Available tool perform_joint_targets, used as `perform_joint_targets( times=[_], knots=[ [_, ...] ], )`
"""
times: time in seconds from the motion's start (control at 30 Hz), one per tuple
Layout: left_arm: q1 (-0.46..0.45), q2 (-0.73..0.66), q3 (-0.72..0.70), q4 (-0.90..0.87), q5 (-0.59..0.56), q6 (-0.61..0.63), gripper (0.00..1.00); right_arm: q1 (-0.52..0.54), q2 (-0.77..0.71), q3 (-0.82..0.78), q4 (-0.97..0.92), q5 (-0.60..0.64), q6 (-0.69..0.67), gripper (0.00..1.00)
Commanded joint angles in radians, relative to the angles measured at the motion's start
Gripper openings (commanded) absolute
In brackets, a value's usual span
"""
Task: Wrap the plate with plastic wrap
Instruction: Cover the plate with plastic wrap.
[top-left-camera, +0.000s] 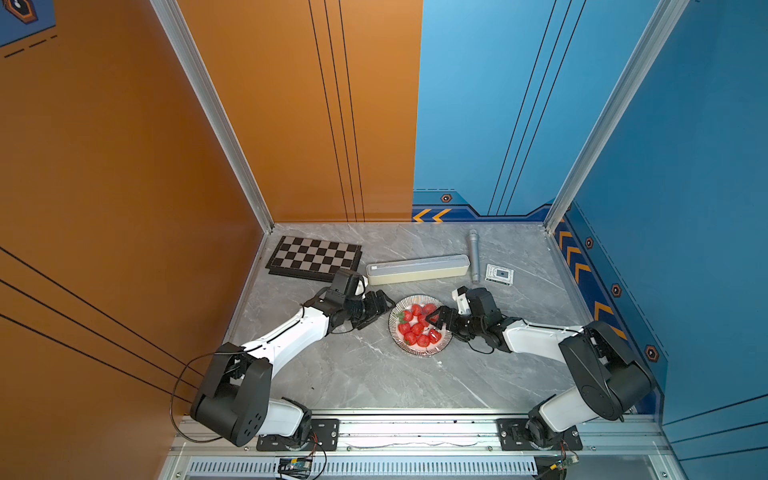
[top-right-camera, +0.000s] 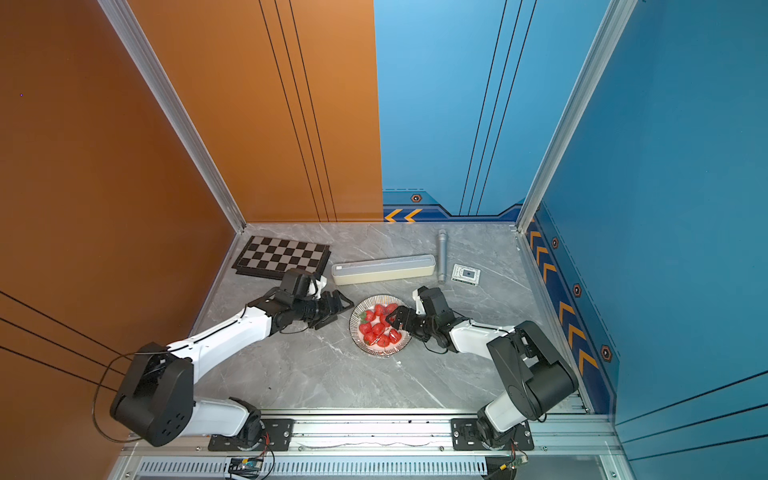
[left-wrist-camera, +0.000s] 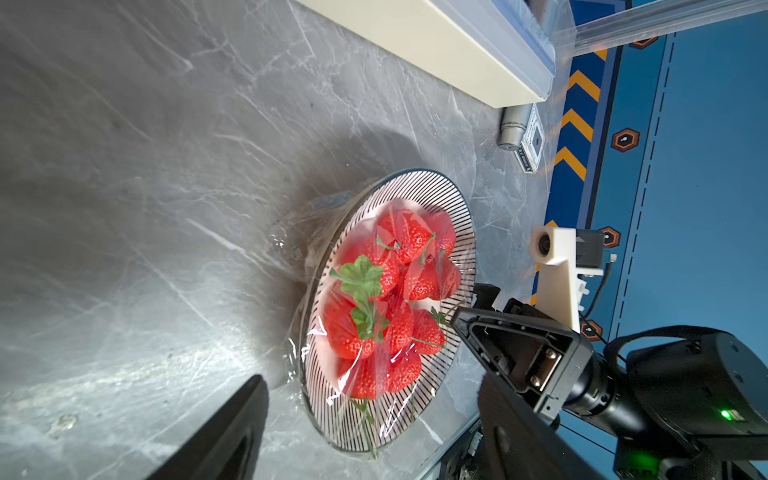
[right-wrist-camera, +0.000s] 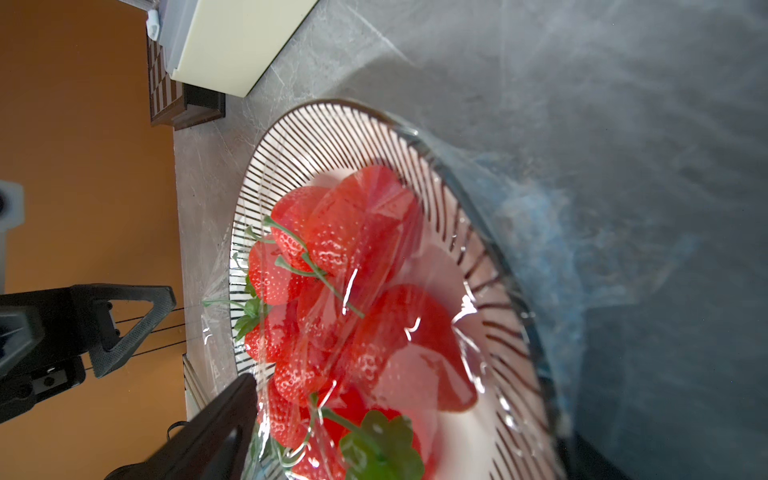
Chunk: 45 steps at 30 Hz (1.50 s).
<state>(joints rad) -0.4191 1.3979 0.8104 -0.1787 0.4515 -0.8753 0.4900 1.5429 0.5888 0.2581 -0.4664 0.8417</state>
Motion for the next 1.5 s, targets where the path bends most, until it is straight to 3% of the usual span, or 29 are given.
perform_joint_targets(
  times=[0.0,1.1,1.47],
  knots=[
    [-0.016,0.031,0.026,-0.019,0.039,-0.007,0.78,-0.009,-0.020,0.025,-0.035,0.028,-0.025,0.91],
    [-0.082,0.191,-0.004,0.189,0.052,-0.092,0.77,-0.021,-0.045,0.032,-0.076,0.031,-0.053,0.92],
    [-0.127,0.257,0.069,0.197,0.042,-0.099,0.77,0.009,-0.015,0.058,-0.065,0.035,-0.034,0.92]
  ],
)
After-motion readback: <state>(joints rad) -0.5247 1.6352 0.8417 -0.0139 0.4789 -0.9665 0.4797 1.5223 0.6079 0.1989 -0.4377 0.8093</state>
